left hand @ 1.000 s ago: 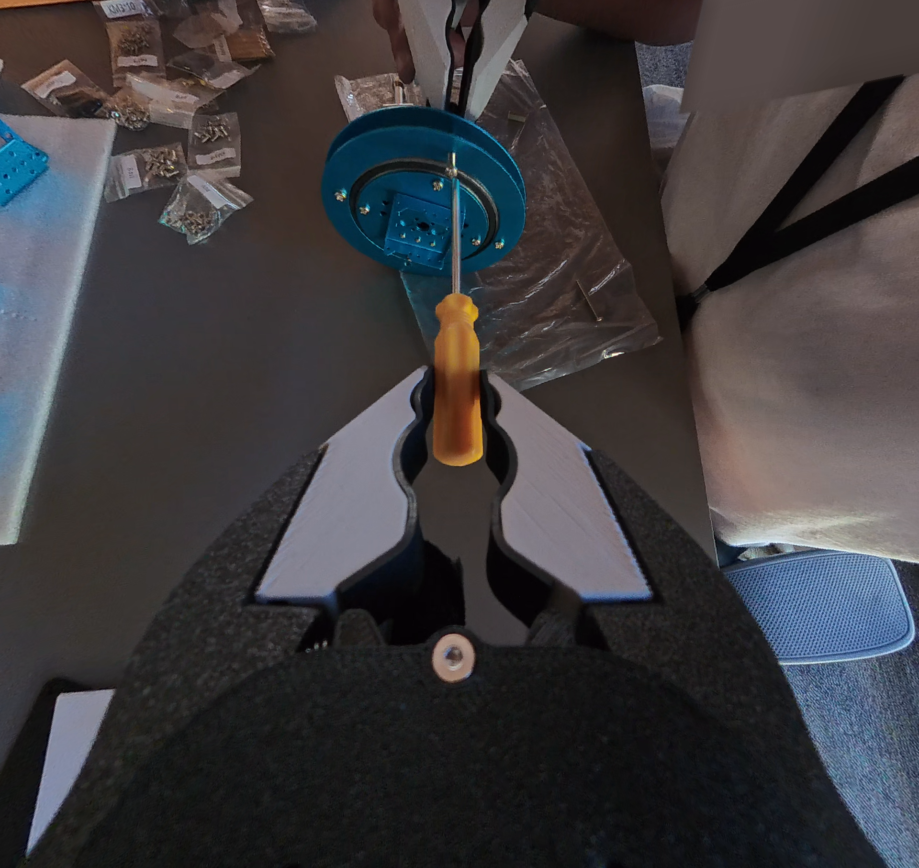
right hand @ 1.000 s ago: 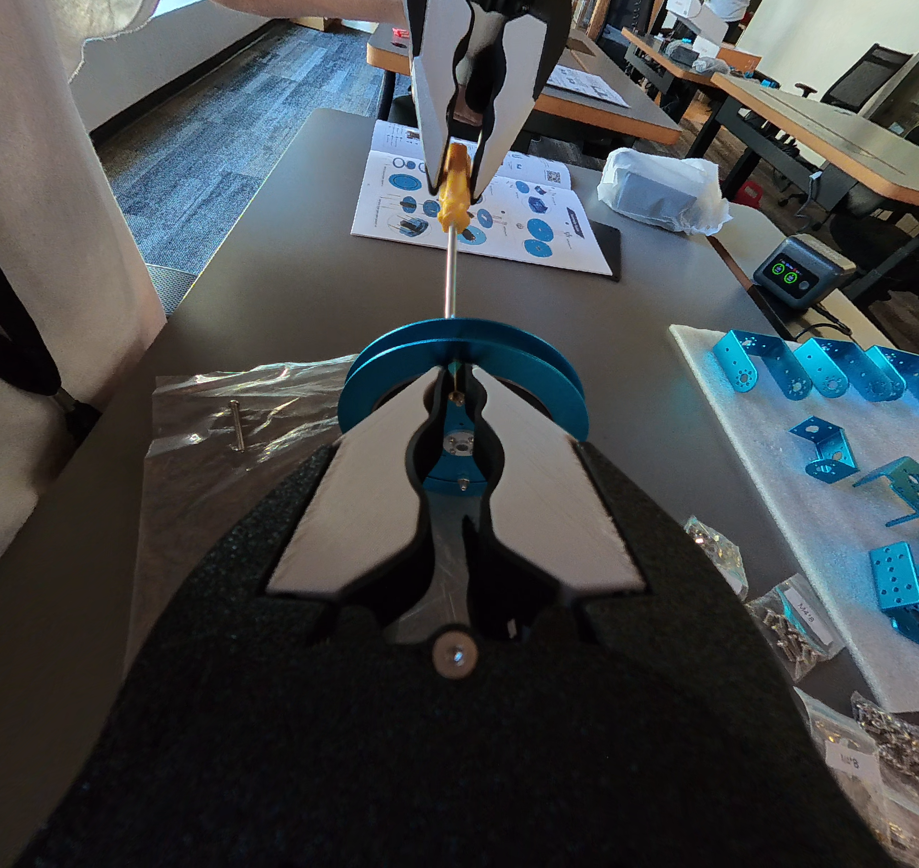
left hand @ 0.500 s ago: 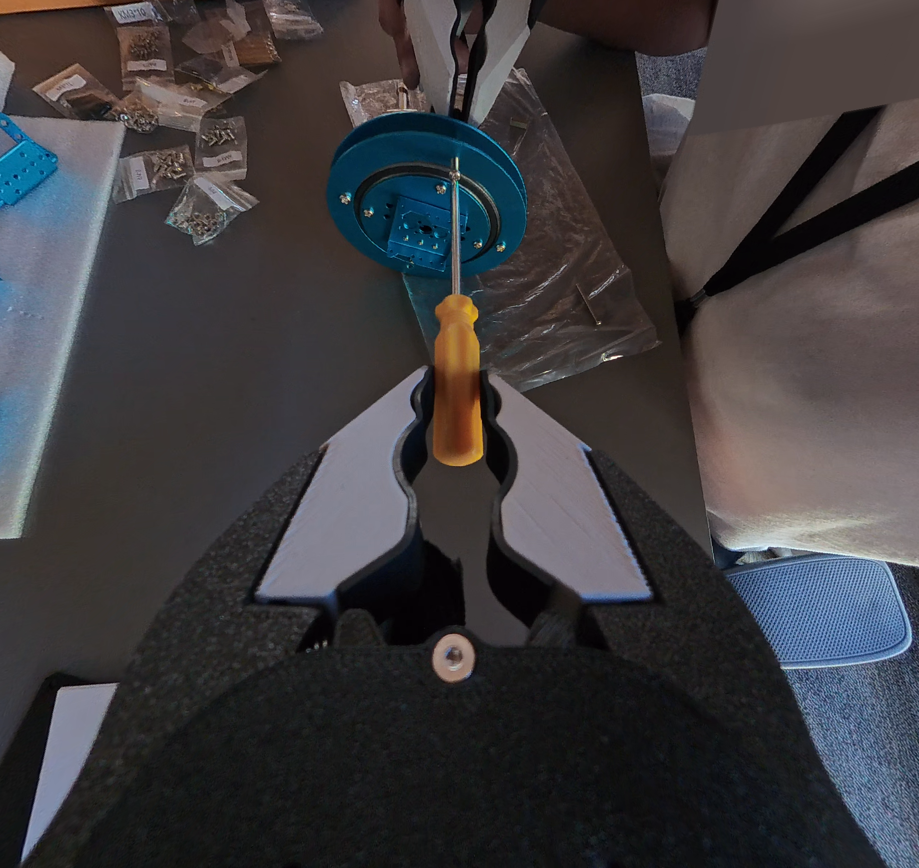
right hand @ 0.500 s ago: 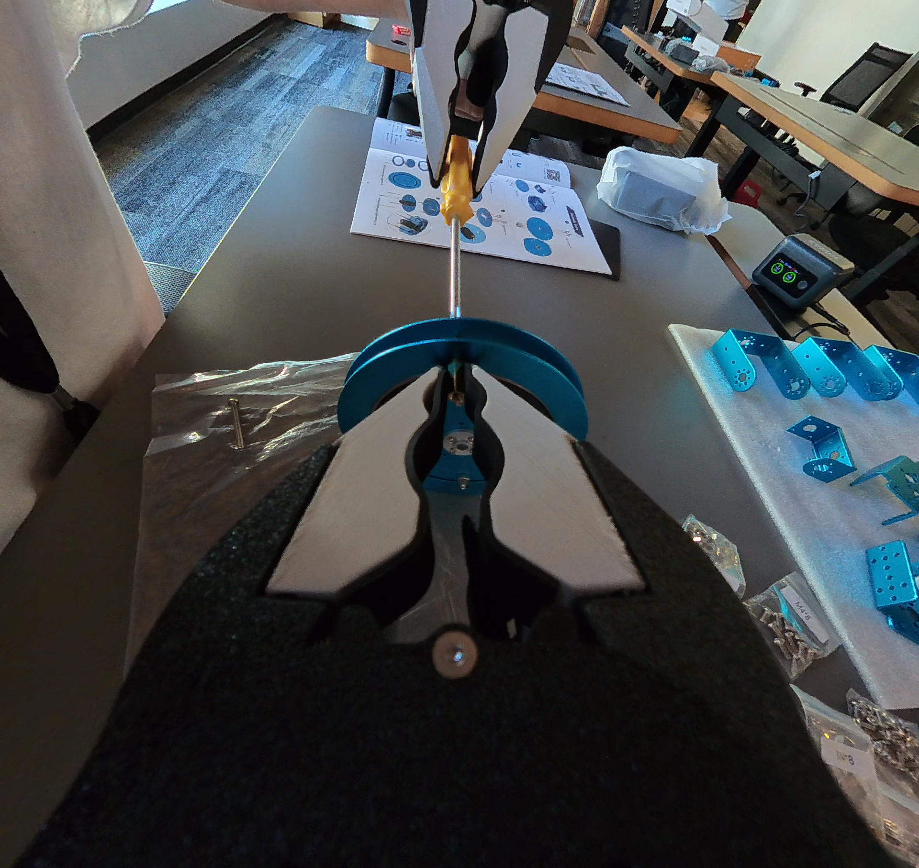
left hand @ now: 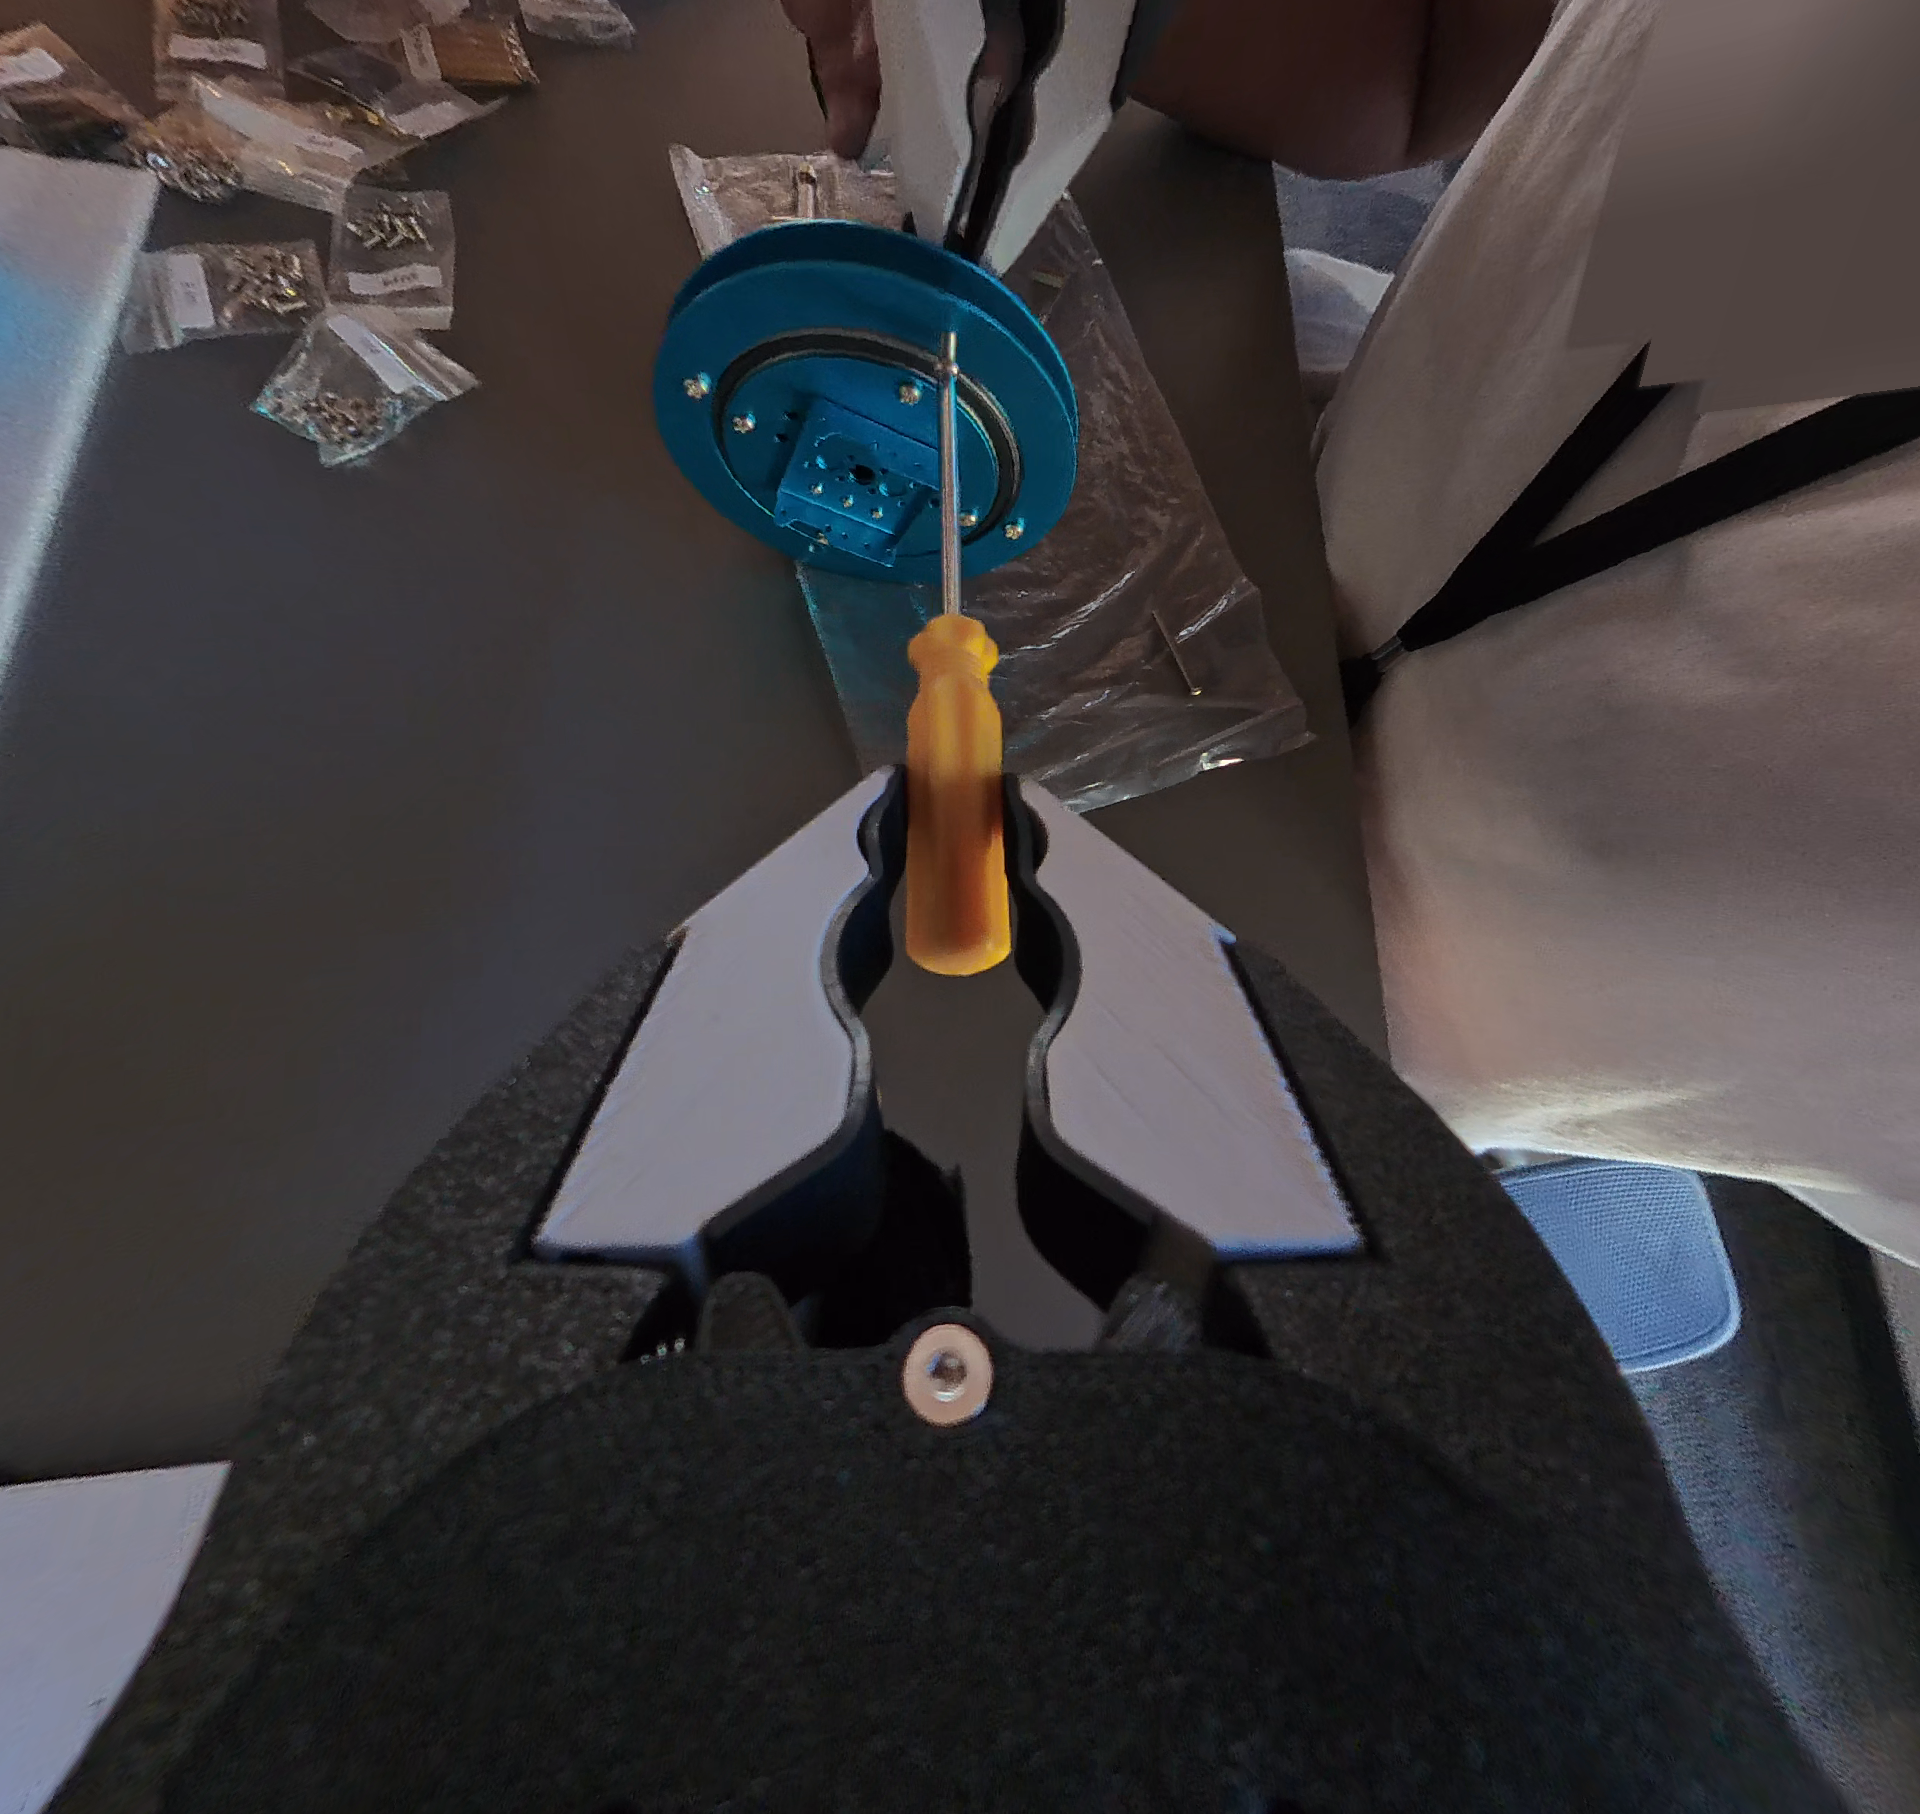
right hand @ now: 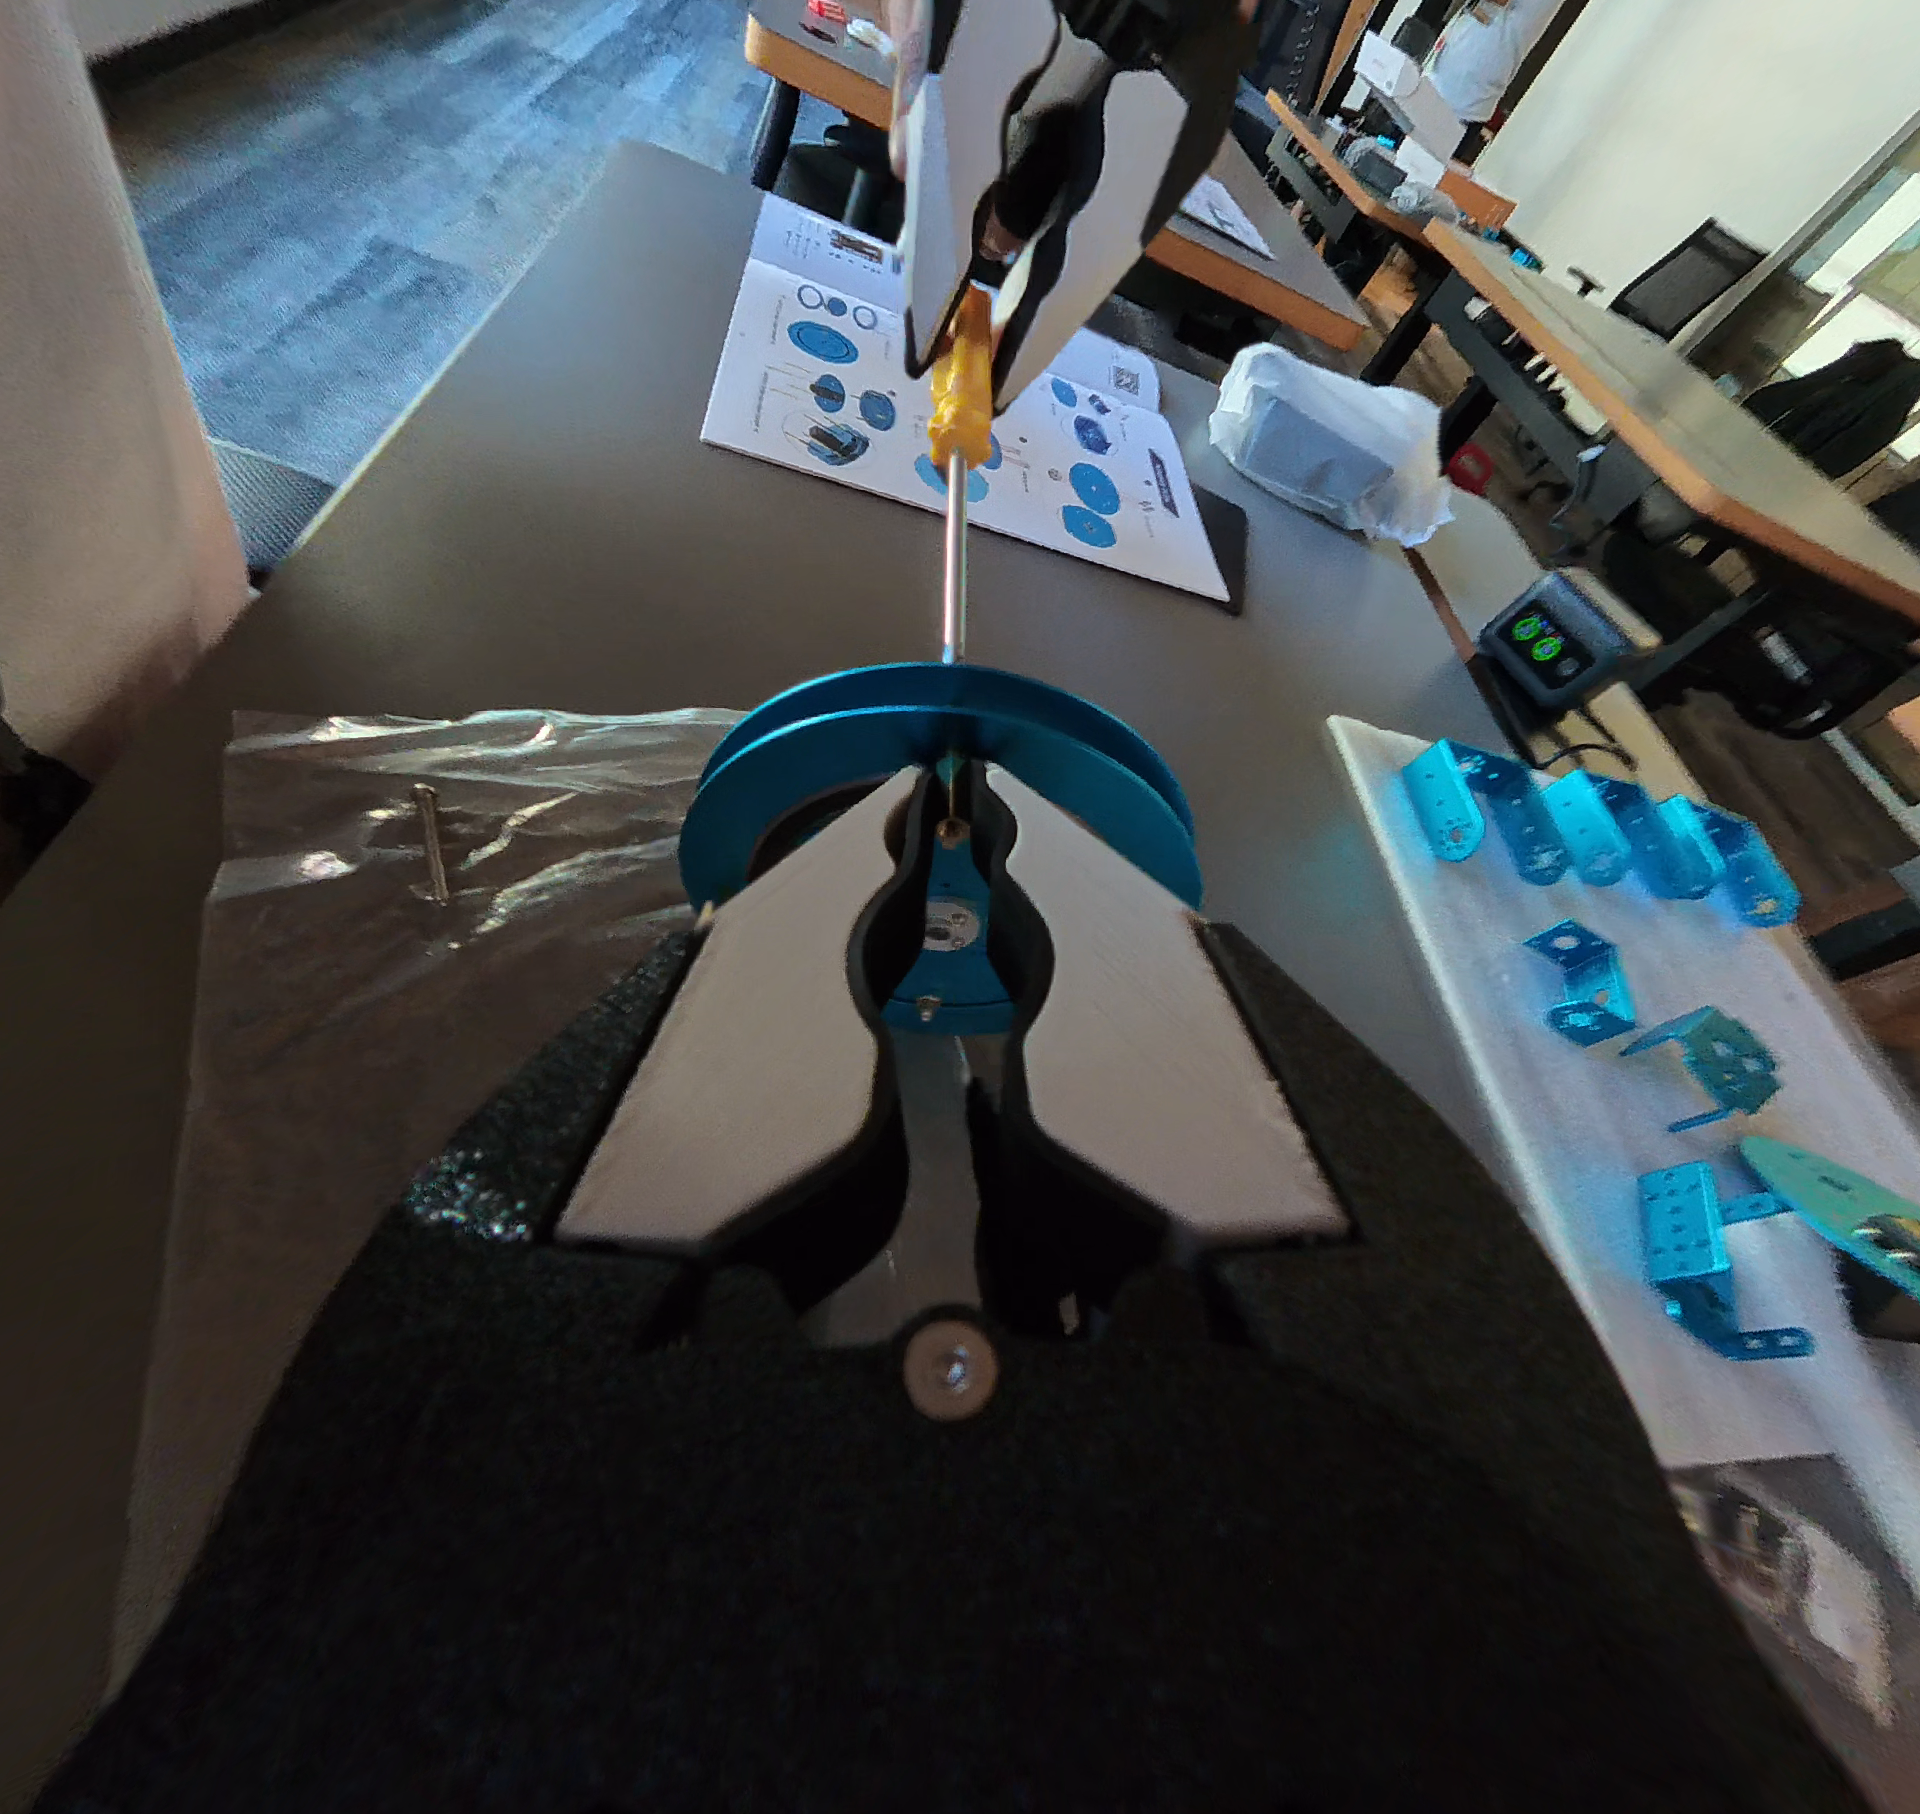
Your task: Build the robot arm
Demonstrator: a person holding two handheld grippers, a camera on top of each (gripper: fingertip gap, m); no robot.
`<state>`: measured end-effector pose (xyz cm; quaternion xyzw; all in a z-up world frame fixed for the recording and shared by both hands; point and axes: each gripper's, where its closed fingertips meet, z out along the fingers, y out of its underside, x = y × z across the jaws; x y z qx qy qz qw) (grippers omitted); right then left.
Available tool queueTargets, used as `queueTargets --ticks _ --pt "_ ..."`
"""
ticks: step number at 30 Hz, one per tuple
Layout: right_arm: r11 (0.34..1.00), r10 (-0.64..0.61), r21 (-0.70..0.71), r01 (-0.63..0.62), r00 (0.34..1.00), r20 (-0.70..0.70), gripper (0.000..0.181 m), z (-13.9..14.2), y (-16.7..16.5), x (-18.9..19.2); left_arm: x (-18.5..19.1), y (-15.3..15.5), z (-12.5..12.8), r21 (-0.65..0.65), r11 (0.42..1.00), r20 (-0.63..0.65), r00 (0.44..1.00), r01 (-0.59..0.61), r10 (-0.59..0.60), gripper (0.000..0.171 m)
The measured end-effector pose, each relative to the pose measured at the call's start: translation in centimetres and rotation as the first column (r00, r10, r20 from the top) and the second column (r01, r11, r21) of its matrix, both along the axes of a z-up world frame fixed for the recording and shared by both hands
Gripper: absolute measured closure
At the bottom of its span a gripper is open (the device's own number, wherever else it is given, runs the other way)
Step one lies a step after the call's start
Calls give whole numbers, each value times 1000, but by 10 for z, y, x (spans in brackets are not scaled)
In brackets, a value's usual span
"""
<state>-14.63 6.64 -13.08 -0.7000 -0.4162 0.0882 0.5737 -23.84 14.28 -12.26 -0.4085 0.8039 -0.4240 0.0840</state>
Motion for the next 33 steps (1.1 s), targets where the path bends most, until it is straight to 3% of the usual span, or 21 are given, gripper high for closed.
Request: queueTargets --ticks 8,11,16,20,23,25,28,29,31,33 --pt "958 -86 286 4 958 274 176 2 4 4 6 4 1 -283 958 -210 978 -50 -11 156" --pt "947 -112 322 9 947 302 176 2 6 7 11 8 -1 -310 949 -253 967 -57 -25 155" --pt "997 -51 53 48 997 63 177 3 5 8 12 7 -14 -68 996 -190 980 55 -67 156" --pt "959 -112 -279 38 960 -255 177 3 9 16 19 11 -11 40 999 -95 995 37 -33 156" --pt "841 -243 -536 -74 833 -497 177 2 11 17 22 15 -9 214 976 27 999 29 -36 156" --pt "713 -380 -660 -237 660 -648 177 4 13 20 25 17 -6 361 932 144 988 0 -56 155" --pt "628 -433 -646 -435 494 -754 177 5 12 19 25 16 -4 542 838 306 943 -61 -130 155" --pt "619 -439 -638 -458 472 -765 177 5 11 18 24 16 -5 568 819 330 934 -80 -137 155" --pt "650 -399 -635 -418 524 -752 177 5 10 15 20 15 -10 575 812 343 930 -99 -130 155" --pt "705 -337 -633 -319 635 -695 177 3 9 12 18 14 -13 549 828 351 930 -112 -107 155"
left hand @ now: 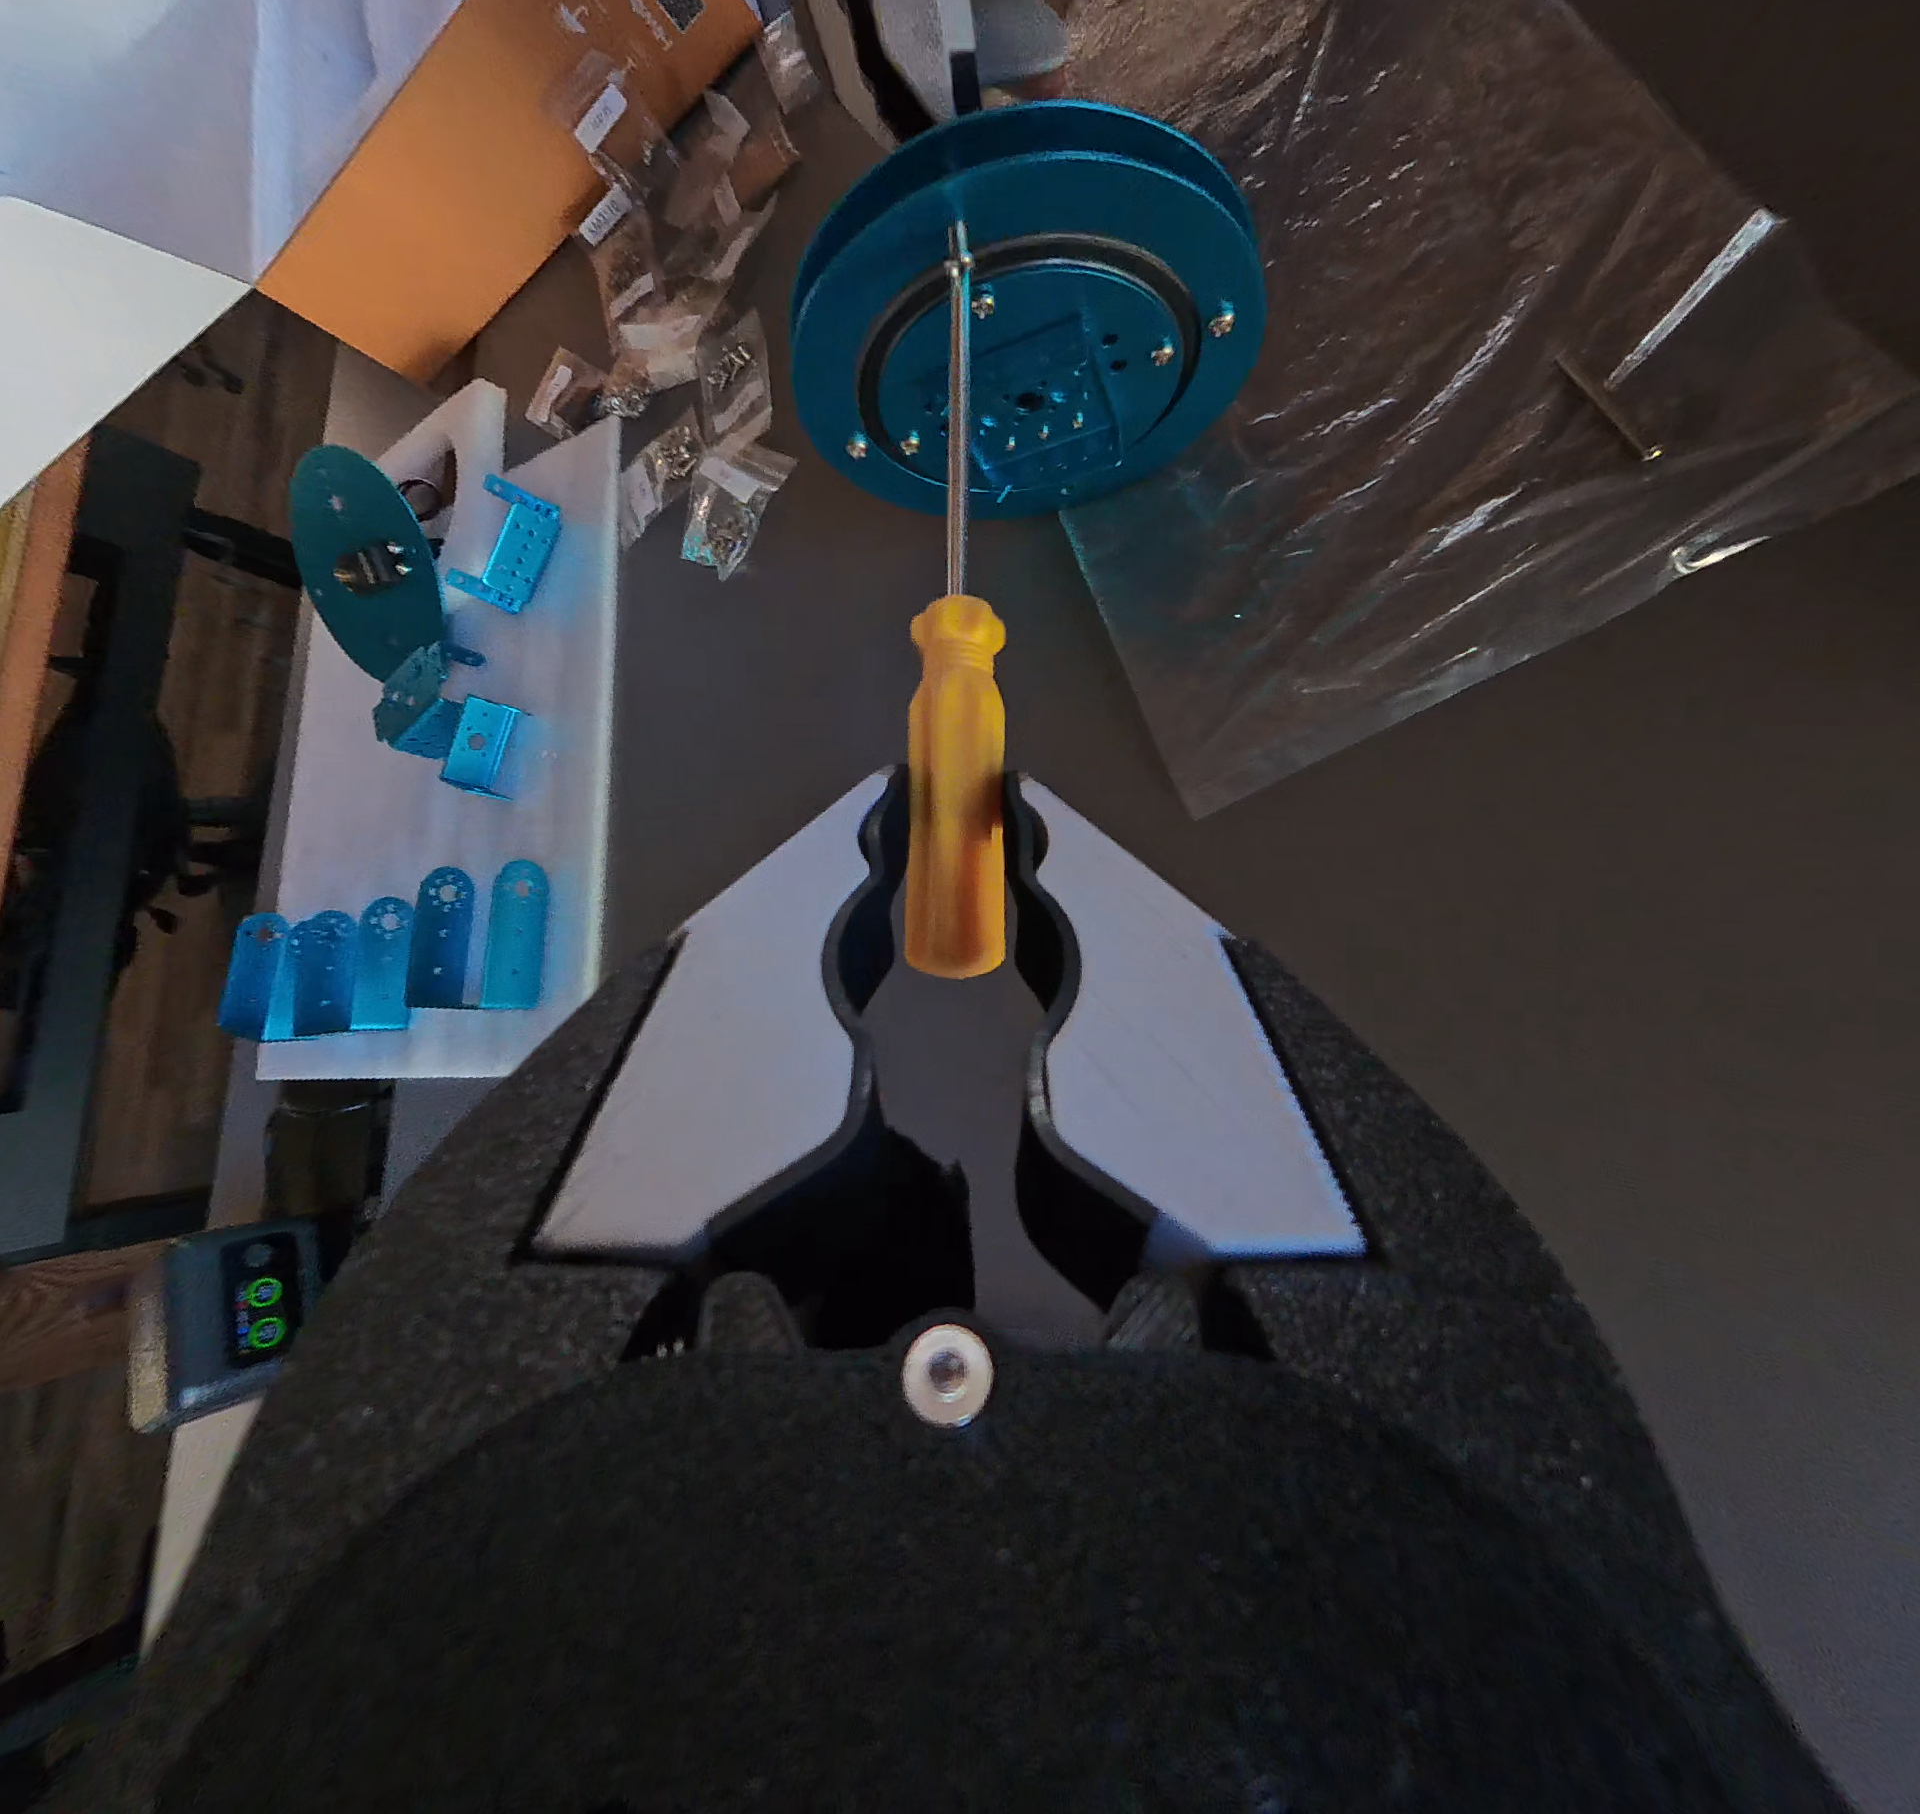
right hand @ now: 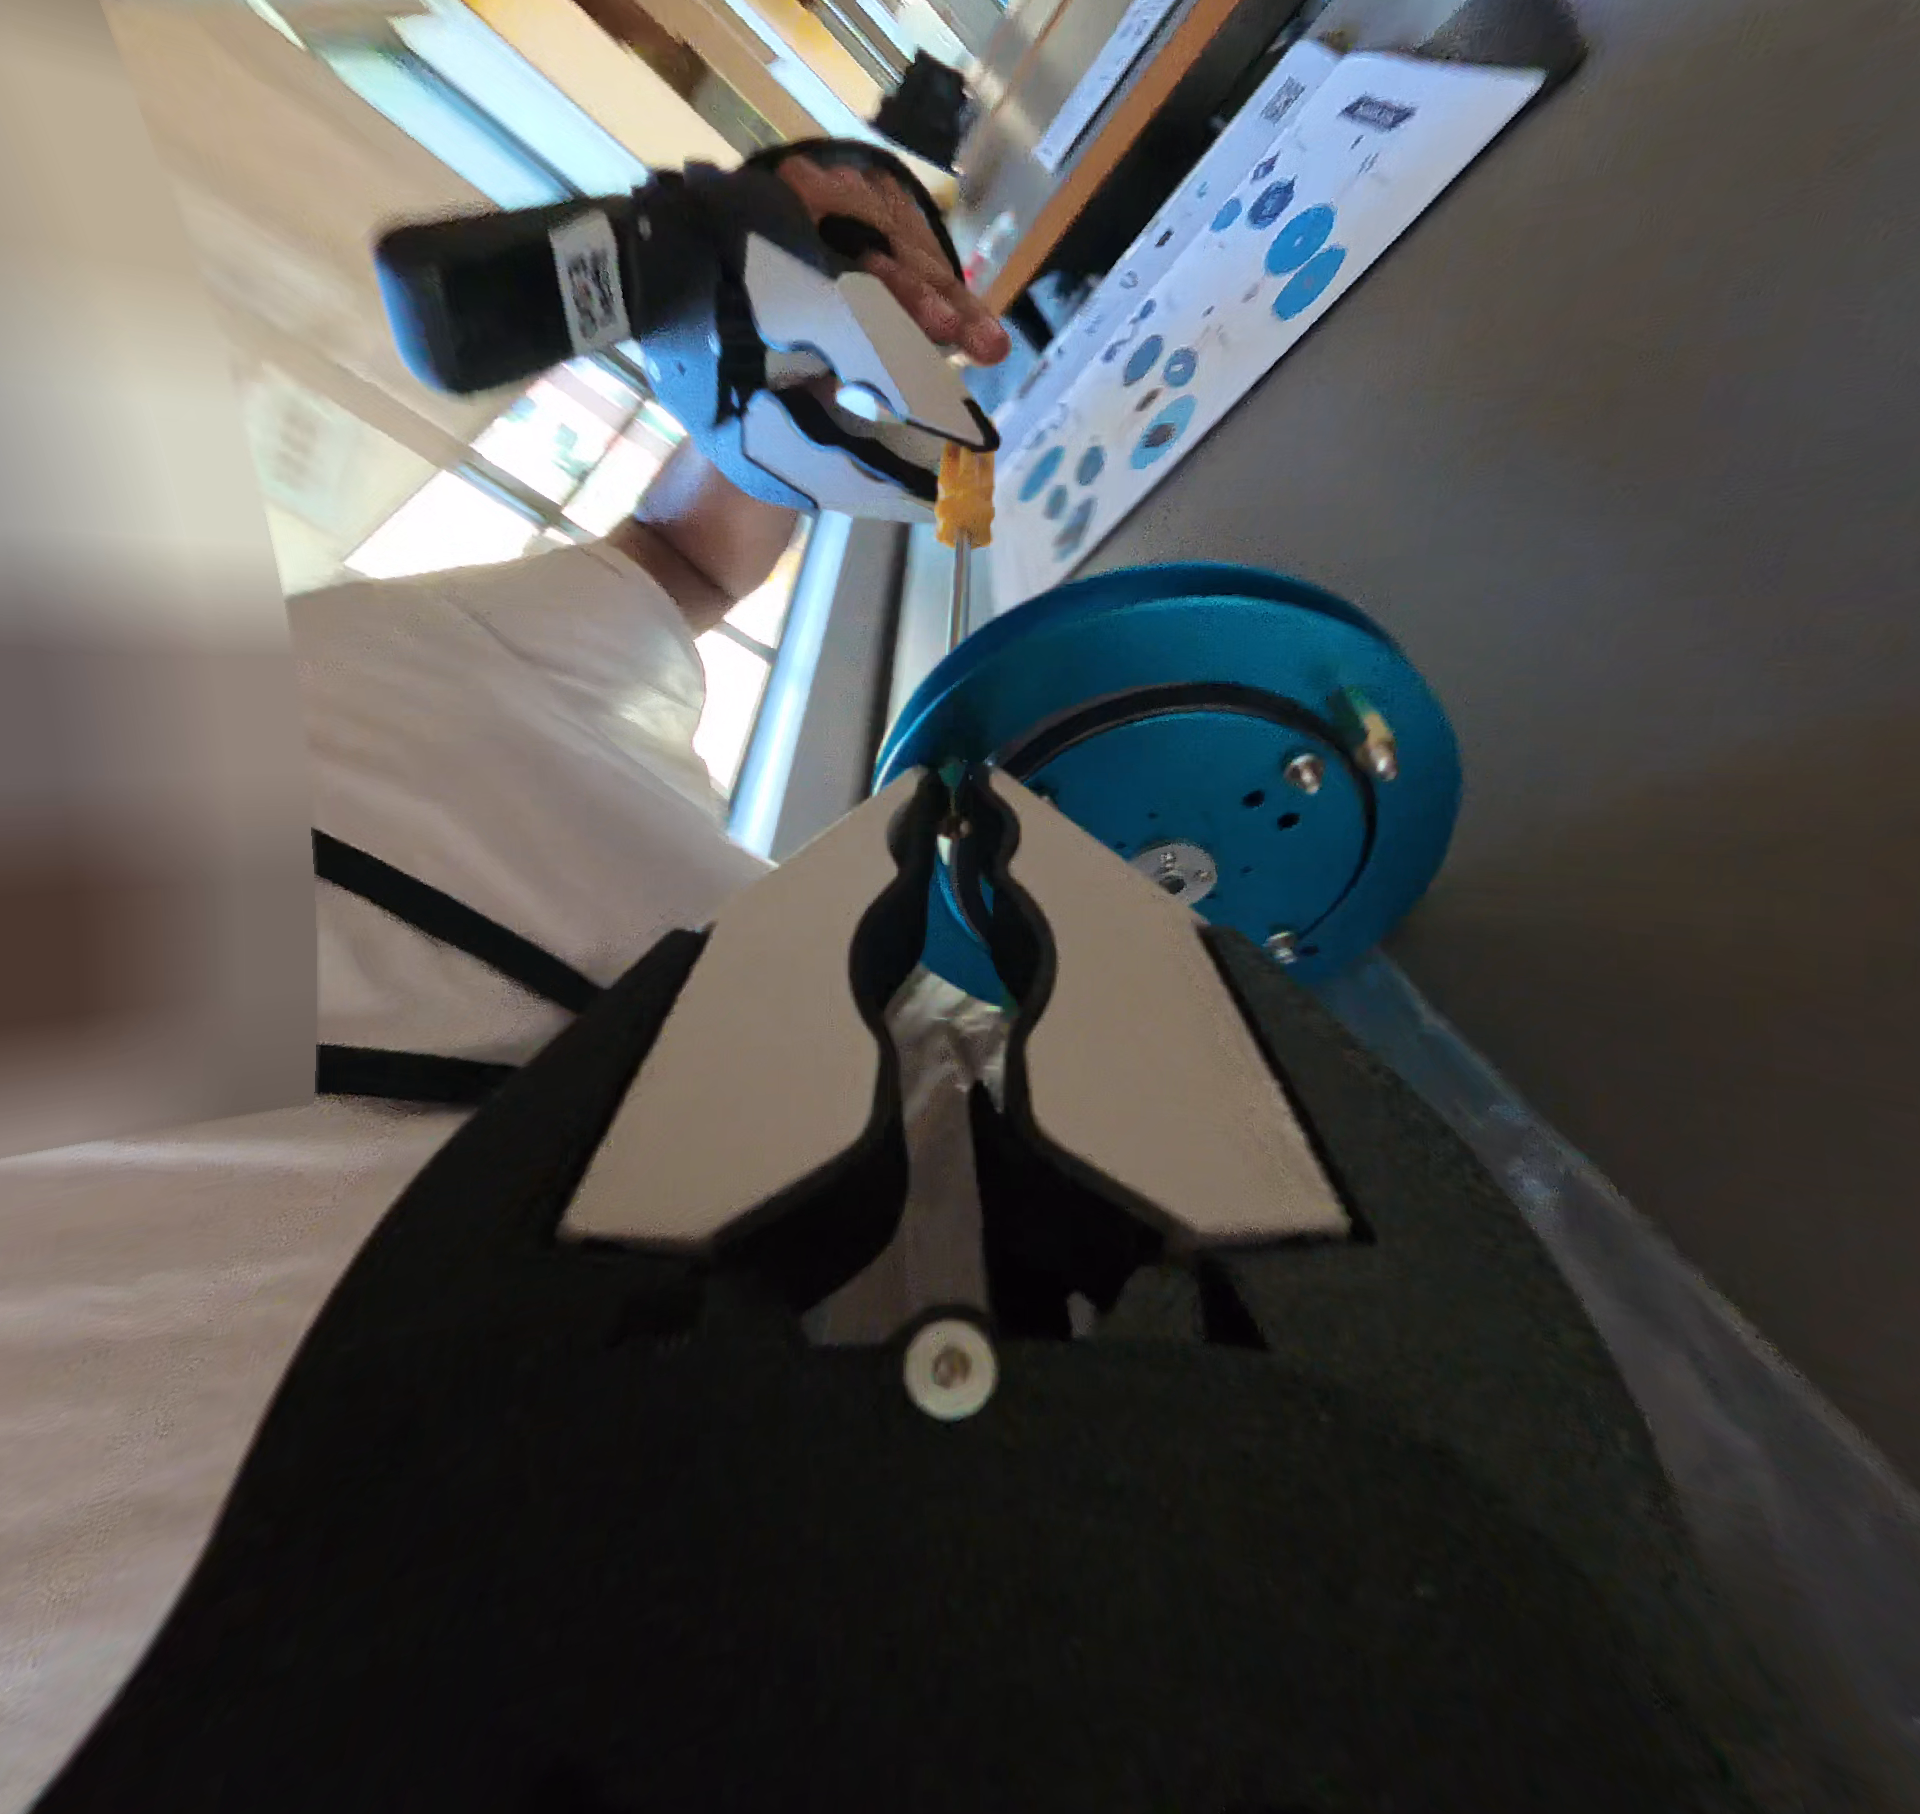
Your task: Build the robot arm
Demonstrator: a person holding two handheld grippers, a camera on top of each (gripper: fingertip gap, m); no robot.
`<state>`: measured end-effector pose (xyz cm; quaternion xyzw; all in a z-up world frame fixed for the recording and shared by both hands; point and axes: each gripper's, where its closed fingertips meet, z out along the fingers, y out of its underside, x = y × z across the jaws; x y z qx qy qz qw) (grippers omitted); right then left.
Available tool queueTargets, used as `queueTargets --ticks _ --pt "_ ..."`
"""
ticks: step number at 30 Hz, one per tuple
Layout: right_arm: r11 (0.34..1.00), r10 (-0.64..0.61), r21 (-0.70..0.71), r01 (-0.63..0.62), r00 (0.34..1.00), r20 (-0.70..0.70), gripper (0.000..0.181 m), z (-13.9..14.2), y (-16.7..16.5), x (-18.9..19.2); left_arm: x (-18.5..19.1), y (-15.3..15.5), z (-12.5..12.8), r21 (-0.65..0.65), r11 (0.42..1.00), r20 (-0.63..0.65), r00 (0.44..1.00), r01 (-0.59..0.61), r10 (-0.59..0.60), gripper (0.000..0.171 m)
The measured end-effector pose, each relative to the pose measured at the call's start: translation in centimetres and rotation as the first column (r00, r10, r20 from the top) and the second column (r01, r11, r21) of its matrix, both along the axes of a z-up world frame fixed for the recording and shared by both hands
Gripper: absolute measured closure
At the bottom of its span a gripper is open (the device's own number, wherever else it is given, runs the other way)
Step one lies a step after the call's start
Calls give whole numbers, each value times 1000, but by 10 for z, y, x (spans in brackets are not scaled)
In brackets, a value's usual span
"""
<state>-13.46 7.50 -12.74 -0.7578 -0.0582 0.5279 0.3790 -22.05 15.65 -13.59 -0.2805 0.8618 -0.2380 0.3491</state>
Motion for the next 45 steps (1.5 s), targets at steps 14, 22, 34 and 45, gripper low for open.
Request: queueTargets --ticks 14,22,34,45 --pt "877 -243 437 -198 602 760 177 -11 -1 7 4 -2 -7 -33 999 -59 998 -11 9 155" --pt "897 -213 403 -180 624 752 177 -11 2 8 1 -4 2 -26 1000 -43 999 -18 17 155" --pt "873 -226 439 -214 620 752 177 -12 0 0 -4 -2 15 16 1000 -76 997 -18 19 155" --pt "869 -228 445 -215 624 747 177 -11 1 1 -7 -5 15 8 1000 -90 996 -7 8 155"
